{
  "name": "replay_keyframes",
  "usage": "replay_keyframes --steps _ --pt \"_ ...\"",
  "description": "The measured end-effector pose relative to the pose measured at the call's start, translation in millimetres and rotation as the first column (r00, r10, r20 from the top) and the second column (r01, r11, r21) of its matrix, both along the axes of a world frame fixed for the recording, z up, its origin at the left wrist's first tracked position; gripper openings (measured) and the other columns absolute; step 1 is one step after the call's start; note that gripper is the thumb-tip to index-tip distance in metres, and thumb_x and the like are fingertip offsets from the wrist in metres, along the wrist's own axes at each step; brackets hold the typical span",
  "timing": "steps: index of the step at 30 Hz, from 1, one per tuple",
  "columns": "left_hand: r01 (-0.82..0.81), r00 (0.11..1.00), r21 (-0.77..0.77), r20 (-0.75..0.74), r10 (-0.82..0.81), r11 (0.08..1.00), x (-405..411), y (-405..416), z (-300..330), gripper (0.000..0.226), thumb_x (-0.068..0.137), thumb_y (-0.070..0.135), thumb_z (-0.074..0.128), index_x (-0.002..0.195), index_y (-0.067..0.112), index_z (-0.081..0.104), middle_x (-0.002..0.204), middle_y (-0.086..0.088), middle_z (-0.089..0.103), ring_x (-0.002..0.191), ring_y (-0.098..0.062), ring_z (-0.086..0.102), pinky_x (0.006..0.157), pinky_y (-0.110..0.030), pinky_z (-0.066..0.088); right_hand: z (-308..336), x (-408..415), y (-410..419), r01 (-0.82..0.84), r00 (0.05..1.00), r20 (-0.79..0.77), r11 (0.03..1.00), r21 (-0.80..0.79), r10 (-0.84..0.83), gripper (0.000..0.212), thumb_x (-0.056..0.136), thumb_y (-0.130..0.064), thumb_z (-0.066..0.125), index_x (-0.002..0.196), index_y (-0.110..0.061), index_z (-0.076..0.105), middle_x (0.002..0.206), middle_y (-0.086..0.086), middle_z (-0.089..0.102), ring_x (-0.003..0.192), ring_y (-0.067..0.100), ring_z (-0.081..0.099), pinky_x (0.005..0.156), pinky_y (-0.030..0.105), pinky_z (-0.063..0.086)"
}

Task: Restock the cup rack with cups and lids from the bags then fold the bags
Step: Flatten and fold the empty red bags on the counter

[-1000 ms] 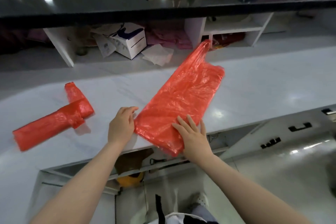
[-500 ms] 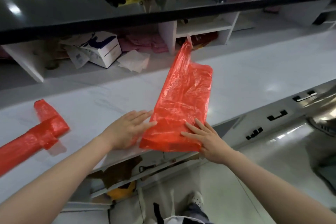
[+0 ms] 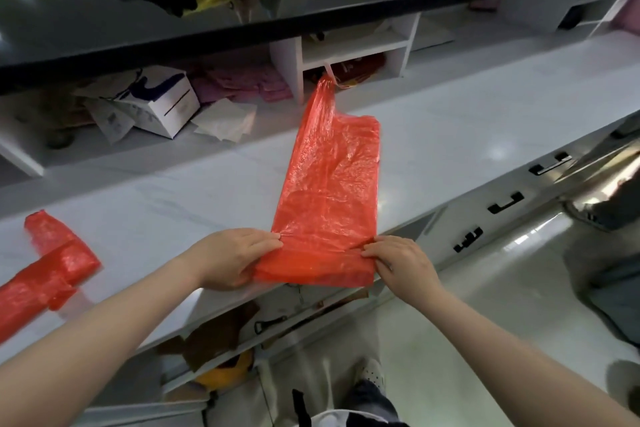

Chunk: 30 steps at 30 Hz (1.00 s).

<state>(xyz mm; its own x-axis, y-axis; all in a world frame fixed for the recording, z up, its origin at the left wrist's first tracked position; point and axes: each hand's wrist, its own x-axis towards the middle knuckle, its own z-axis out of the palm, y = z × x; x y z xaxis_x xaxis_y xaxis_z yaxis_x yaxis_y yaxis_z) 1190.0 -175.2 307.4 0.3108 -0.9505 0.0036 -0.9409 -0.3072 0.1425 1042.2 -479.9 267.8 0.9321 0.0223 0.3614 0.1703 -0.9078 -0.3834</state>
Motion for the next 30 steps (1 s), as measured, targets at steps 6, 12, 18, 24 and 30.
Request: replay_keyframes --steps 6,12,18,24,30 --pt "-0.144 0.982 -0.073 -0.13 0.134 0.987 1 -10 -9 0.042 0.079 0.011 0.072 0.12 0.014 0.066 0.127 -0.004 0.062 0.114 -0.024 0.058 0.099 -0.029 0.039 2 4 -4 0.186 0.969 -0.205 0.956 0.229 -0.14 0.017 0.087 -0.012 0.064 0.097 -0.023 0.074 0.099 -0.015 0.068 0.09 -0.002 0.051 0.075 0.002 0.034" --pt "-0.473 0.846 -0.131 -0.343 0.408 0.871 3 -30 -21 0.024 0.085 0.0 0.059 0.095 0.016 0.073 0.104 0.003 0.065 0.1 -0.02 0.058 0.083 -0.018 0.037 4 7 -1 0.128 0.976 -0.209 0.947 0.296 -0.067 0.021 0.076 -0.035 0.075 0.097 -0.03 0.071 0.098 -0.024 0.062 0.099 0.003 0.053 0.089 0.021 0.037" --pt "-0.652 0.723 -0.062 -0.353 0.594 0.756 4 -47 -24 0.042 0.097 0.042 0.043 0.076 0.009 0.06 0.079 -0.004 0.06 0.076 -0.021 0.056 0.065 -0.035 0.04 1 16 7 0.41 0.897 -0.319 0.841 0.352 -0.304 0.05 0.089 -0.047 0.058 0.049 -0.025 0.039 0.058 -0.011 0.042 0.061 0.009 0.043 0.058 0.029 0.029" --pt "-0.709 0.693 -0.032 -0.217 0.688 0.705 -1 -58 -26 0.043 0.096 0.051 0.041 0.066 0.02 0.048 0.064 0.006 0.053 0.062 -0.017 0.052 0.054 -0.032 0.034 -2 25 18 0.58 0.791 -0.459 0.737 0.348 -0.406 0.054 0.092 -0.049 0.051 0.051 -0.02 0.031 0.046 -0.005 0.03 0.045 0.014 0.033 0.049 0.031 0.026" --pt "-0.718 0.695 -0.148 -0.127 0.707 0.68 -10 -63 -23 0.035 0.093 0.038 0.054 0.119 0.016 0.047 0.093 -0.002 0.064 0.08 -0.025 0.06 0.064 -0.033 0.043 -5 27 18 0.626 0.751 -0.495 0.711 0.321 -0.438 0.051 0.093 -0.049 0.05 0.052 -0.018 0.048 0.049 -0.005 0.045 0.048 0.013 0.046 0.047 0.028 0.032"
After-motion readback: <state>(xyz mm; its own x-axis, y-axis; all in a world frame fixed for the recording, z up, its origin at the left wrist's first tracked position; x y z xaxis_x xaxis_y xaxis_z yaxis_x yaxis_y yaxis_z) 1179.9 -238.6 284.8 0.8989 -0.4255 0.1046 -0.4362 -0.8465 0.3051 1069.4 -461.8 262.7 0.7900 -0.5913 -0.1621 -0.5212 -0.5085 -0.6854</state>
